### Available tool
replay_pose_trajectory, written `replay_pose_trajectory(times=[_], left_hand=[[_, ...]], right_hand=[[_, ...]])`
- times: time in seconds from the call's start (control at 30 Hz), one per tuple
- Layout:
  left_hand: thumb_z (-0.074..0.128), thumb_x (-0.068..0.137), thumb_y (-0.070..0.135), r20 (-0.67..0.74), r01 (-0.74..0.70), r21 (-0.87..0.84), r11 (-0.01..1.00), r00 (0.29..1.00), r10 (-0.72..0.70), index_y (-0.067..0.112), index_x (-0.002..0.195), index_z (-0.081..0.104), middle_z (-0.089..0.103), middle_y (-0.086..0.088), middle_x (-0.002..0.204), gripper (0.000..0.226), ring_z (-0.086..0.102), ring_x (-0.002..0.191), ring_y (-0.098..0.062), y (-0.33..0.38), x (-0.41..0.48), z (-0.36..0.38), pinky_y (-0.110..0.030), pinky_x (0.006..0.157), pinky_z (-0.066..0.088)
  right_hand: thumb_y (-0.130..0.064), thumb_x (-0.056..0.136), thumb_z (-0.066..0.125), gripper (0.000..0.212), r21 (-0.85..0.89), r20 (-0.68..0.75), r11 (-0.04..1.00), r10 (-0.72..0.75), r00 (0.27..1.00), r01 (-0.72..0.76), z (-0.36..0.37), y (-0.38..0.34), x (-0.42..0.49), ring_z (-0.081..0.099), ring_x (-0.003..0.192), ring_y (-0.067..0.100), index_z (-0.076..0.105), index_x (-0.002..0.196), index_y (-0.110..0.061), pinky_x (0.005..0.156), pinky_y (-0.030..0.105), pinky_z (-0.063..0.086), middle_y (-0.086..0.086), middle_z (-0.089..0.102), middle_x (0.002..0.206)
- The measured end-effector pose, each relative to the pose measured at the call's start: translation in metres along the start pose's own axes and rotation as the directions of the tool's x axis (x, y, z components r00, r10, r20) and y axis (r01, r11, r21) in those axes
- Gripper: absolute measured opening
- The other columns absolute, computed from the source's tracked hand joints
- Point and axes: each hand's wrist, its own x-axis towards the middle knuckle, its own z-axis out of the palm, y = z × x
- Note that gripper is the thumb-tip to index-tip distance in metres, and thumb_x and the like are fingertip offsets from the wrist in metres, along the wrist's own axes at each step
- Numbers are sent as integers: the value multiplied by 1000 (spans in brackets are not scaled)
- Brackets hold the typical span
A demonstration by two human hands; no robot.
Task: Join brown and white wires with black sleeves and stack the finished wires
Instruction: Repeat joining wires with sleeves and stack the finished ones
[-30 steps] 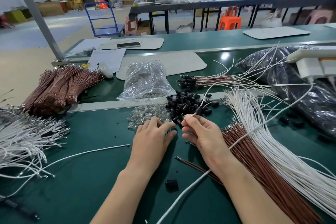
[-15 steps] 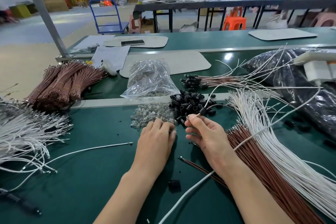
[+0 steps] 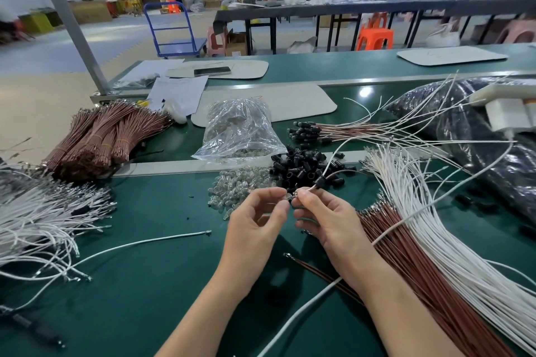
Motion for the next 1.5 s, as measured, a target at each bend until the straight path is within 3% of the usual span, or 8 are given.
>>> replay_pose_trajectory(times=[0.33,0.73,0.87,1.17,1.33,1.5], left_hand=[[69,96,14,13,2,-1,1000,1000,-2,24,103,71,76,8,89,13,70,82,-7,-1,0,-1,-20,78,55],[67,96,10,40,-19,-2,1000,999,19,19,104,71,74,11,81,13,68,79,-1,-1,-2,-2,-14,76,52],[66,95,6,24,30,-25,999,999,-30,18,102,72,74,4,76,15,68,73,-5,-2,-1,-3,-14,73,52],[67,94,4,19,45,-60,997,999,-43,17,100,72,75,5,77,16,68,72,-6,-2,-1,-1,-15,72,53],[71,93,13,38,-50,5,999,998,49,23,104,72,77,9,92,15,71,87,-5,-2,-3,2,-16,79,53],[74,93,14,47,-277,307,910,960,276,29,106,68,71,16,97,20,69,94,-9,-9,-3,-2,-15,82,50]], right_hand=[[-22,92,70,12,-19,38,1000,2,999,-1,-3,3,3,67,74,10,80,85,-22,68,21,55,5,74,88],[-17,93,69,18,-9,35,1000,21,999,-21,-6,5,5,66,67,9,81,81,-21,65,19,55,2,72,77],[-16,92,69,18,-19,34,1000,20,999,-19,-6,6,4,66,66,8,81,79,-20,64,19,55,3,72,77],[-16,95,67,20,-106,80,994,-7,997,15,-4,7,2,65,70,7,81,84,-24,68,19,54,-1,72,78],[-13,96,63,27,-30,73,999,28,997,-26,-4,5,3,62,65,6,81,78,-23,65,18,54,-1,70,73],[-11,96,63,28,7,106,998,55,993,-56,-4,4,3,63,66,7,80,75,-20,65,18,54,1,69,74]])
